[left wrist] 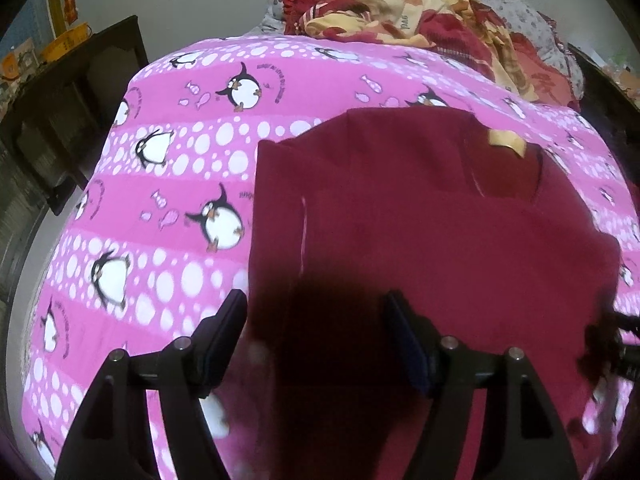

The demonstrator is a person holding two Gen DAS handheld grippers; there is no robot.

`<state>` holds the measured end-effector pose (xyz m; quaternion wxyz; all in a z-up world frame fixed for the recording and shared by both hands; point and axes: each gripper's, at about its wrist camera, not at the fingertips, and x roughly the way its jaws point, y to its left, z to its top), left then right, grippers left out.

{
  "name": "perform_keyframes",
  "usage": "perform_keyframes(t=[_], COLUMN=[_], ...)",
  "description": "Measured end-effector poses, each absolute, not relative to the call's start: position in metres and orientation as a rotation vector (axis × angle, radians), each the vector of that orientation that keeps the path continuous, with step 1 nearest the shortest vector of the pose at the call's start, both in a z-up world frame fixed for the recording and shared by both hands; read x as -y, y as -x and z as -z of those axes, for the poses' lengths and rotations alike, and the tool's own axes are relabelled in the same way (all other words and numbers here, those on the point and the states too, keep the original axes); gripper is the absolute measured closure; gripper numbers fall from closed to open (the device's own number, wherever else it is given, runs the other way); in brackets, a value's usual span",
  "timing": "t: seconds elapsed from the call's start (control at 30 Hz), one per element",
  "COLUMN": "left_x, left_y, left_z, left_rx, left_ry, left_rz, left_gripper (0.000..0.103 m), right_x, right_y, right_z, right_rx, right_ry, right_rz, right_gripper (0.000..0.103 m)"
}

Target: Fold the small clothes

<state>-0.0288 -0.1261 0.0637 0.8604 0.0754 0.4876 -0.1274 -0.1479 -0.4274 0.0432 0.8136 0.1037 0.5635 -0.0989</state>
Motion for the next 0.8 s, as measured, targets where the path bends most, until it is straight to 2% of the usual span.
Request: perform_keyframes(t=[0.07,0.13,0.37,0.77,0.8], left_x=[0.118,0.110,0.077,0.040,0.038], left_y=[0.042,0.054,0.081,0.136,0.140], left_z=[-0.069,-0.073,-0.072,-0.053,-0.052], left_rx=[-1.017,-1.010,-1.059,-1.144,-1.149], left_ry=[-0.157,-0.158,-0.099,-0.107,-0.106], left_rz=[0.279,0.287,0.281,0.307,0.304], left_gripper=[0.024,0.022,0.022,0.022,0.022], right_x=[0.428,0.427,0.411,0.392,0.393], right_y=[0.156,0.167,0.201,0.207,0.206], right_z=[-0.055,-0.065,-0.052,-0.044,-0.043], right_rx=[-1.185,-1.172,-1.170,-1.125,-1.109], right_ry=[-0.247,-0.287,-0.387,-0.359,-0.366], right_rz=[0.188,0.143,0.078,0.066,0.068], right_gripper=[0.031,0.031,0.030,0.028,0.031])
